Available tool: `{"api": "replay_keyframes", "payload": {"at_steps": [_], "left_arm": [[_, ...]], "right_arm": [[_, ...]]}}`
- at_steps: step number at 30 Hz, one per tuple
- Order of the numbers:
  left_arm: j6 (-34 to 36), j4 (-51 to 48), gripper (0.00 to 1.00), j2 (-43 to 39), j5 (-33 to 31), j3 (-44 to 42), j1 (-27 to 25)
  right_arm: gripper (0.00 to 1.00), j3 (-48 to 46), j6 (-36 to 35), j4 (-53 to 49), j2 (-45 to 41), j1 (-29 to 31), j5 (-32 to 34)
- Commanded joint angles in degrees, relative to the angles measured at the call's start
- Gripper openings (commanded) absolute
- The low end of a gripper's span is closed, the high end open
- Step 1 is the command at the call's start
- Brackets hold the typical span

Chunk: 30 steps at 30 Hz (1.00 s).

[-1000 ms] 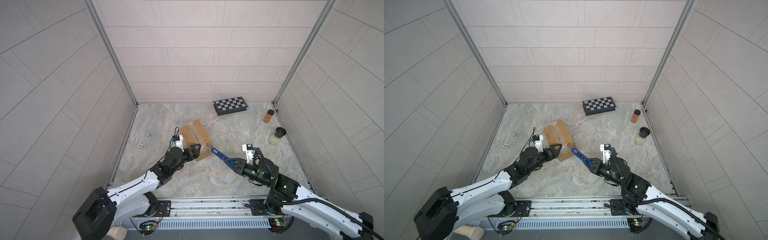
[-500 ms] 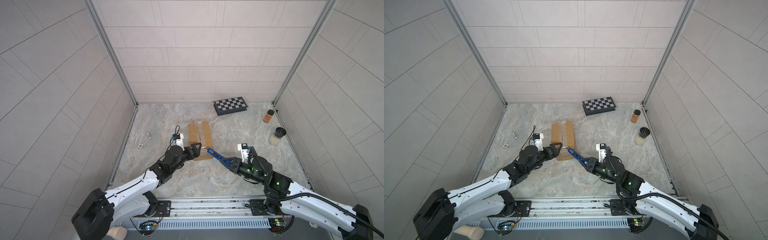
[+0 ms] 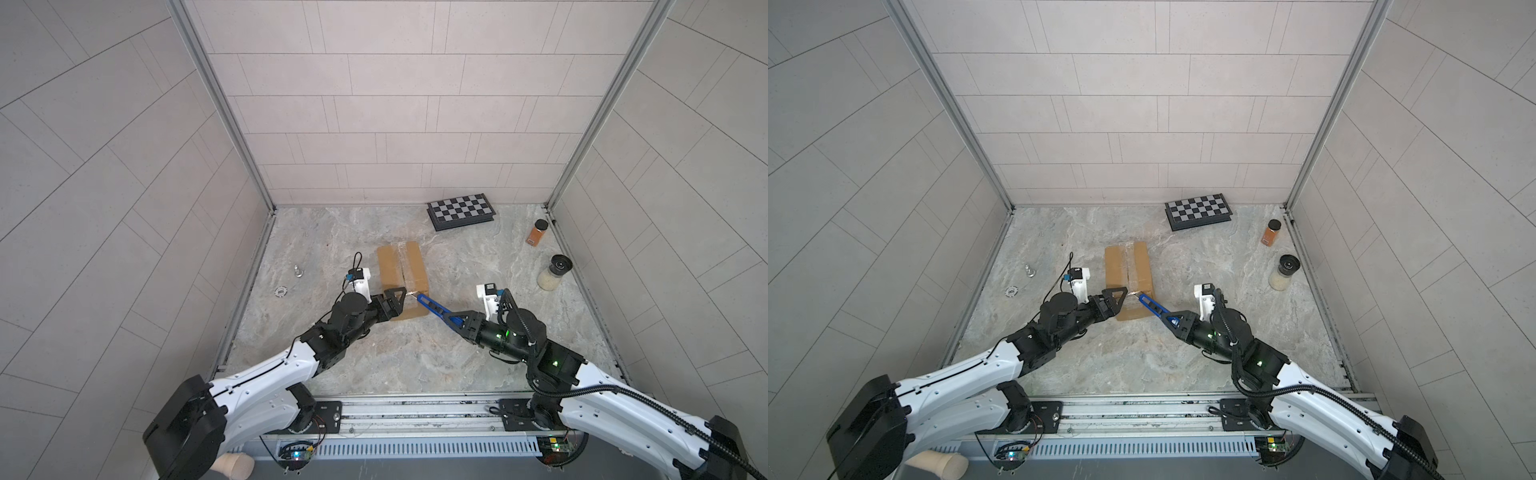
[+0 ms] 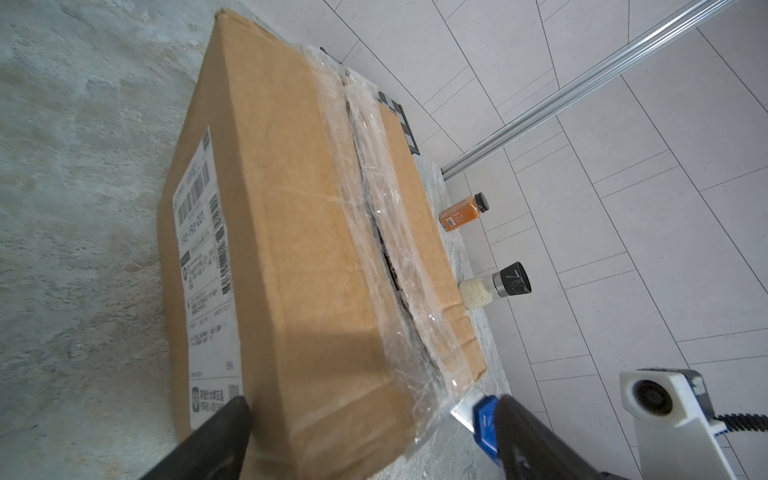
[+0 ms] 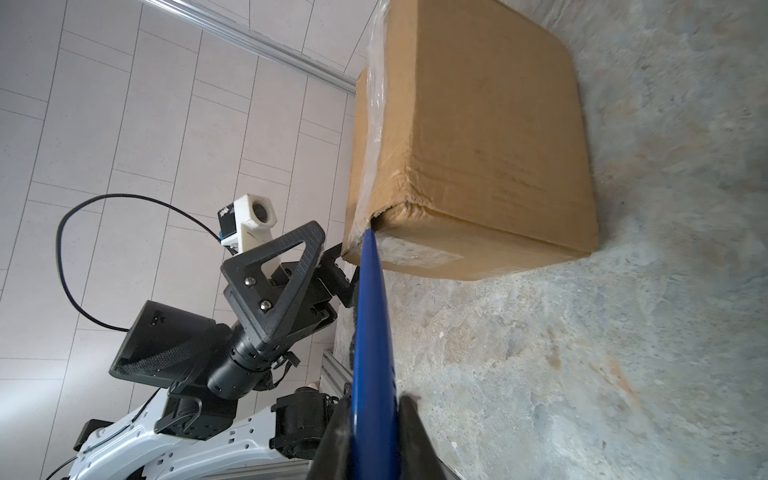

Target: Unpack the express box

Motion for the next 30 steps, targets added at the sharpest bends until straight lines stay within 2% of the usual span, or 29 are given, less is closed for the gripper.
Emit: {"api": "replay_keyframes", "payload": {"at_steps": [1, 7, 11, 14, 17, 21, 26, 30], "left_arm": [[1.94, -2.09, 0.96, -3.34, -1.7, 2.34, -0.33], [7.52, -11.37, 0.99, -8.92, -2.49, 4.81, 3.24], [10.81, -12.36, 0.99, -8.17, 2.08, 5.88, 9.66], [12.9, -12.43, 0.99, -5.28, 5.5, 8.22, 11.92], [13.04, -11.27, 0.99, -2.23, 8.37, 9.77, 11.83], [9.27, -5.92, 0.99, 0.17, 9.61, 7.9, 10.73], [7.45, -4.02, 0.99, 0.81, 4.88, 7.82, 5.17], [1.43, 1.52, 0.99, 1.45, 1.78, 5.13, 1.82]], "right_arm": [[0.0, 1.05, -1.78, -1.44, -0.61, -3.65, -6.65], [0.0, 2.37, -5.98, -4.46, 0.85, -11.01, -15.6], [0.0, 4.38, -9.48, -5.89, 3.23, -13.99, -21.08], [0.0, 6.78, -12.76, -6.54, 6.51, -14.74, -25.36], [0.0, 9.06, -15.28, -6.59, 10.67, -14.73, -28.27], [0.0, 11.27, -16.0, -4.72, 14.94, -14.94, -27.71], [0.0, 13.19, -13.12, -2.44, 16.71, -14.96, -24.21], [0.0, 12.16, -8.13, 0.79, 14.86, -14.63, -19.67]]}}
